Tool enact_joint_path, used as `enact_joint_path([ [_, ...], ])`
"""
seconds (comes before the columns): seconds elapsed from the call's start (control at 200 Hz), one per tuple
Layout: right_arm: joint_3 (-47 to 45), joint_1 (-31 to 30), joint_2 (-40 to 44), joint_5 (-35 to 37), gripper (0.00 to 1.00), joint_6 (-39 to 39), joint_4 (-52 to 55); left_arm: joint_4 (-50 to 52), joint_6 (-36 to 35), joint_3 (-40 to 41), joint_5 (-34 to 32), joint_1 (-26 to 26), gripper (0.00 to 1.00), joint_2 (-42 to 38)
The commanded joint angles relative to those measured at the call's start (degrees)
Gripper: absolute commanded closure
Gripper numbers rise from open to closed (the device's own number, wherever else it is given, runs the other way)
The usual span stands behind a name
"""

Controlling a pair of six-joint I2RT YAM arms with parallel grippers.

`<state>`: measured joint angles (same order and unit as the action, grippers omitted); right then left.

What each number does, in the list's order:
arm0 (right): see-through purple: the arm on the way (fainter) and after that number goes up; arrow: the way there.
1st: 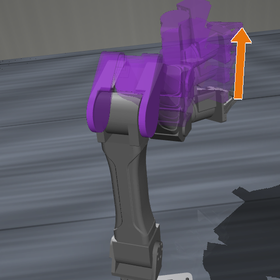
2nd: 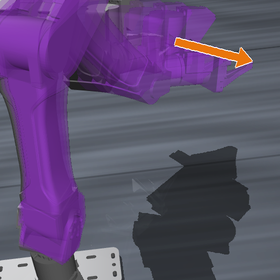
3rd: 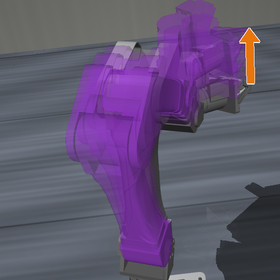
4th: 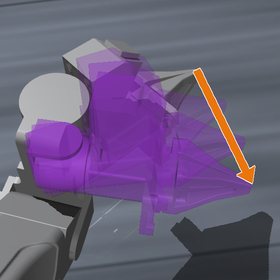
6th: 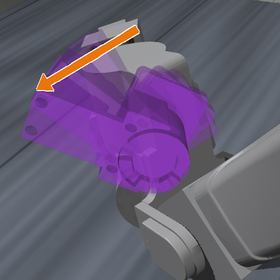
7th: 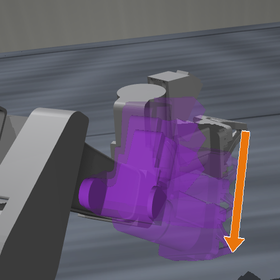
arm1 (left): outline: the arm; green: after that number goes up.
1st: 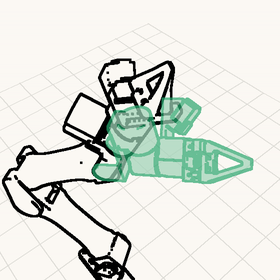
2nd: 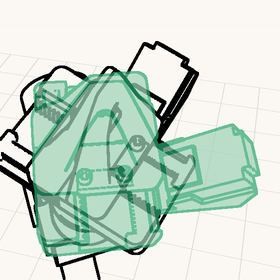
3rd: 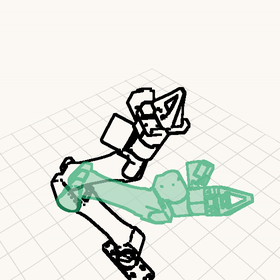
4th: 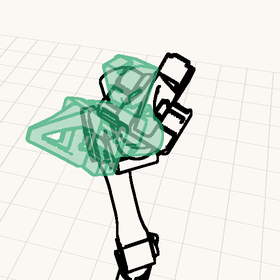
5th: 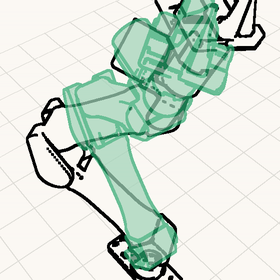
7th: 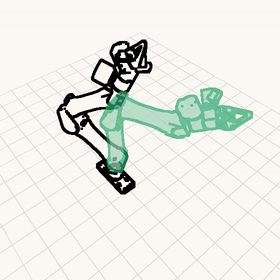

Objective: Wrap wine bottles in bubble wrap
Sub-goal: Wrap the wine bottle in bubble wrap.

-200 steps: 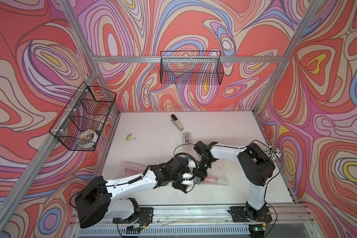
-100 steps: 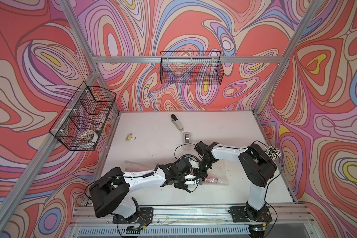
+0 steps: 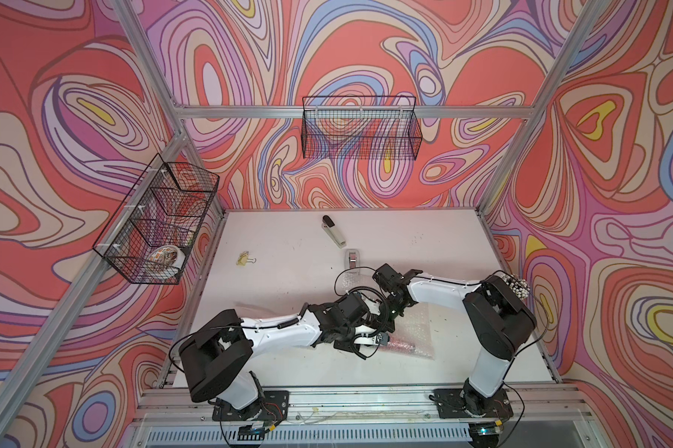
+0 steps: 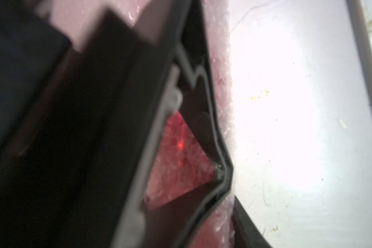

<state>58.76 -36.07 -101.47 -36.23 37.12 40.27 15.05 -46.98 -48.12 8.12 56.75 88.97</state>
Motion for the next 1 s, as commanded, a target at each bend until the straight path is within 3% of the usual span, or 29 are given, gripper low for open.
enact_joint_path([
  [0.0, -1.9, 1.11, 6.65, 3.72, 0.06, 1.21, 2.69, 7.02, 4.15, -1.16, 1.97, -2.64, 0.6, 2.72],
  [0.27, -5.59, 6.79, 19.17, 11.35, 0.03, 0.97, 5.01, 10.57, 4.49, -3.3, 4.59, -3.47, 0.61, 4.47],
  [0.551, -5.22, 6.92, 18.52, 11.68, 0.03, 2.05, 5.76, 12.52, 4.48, -3.37, 5.67, -3.7, 0.6, 3.86],
  [0.831, -8.4, 9.27, 30.19, 23.22, 0.02, 1.91, 8.09, 14.33, 5.69, -4.83, 7.91, -5.42, 0.5, 4.46],
  [0.996, -10.38, 9.27, 37.1, 24.35, 0.02, 3.2, 11.15, 14.74, 6.3, -5.22, 9.42, -6.03, 0.45, 3.93],
])
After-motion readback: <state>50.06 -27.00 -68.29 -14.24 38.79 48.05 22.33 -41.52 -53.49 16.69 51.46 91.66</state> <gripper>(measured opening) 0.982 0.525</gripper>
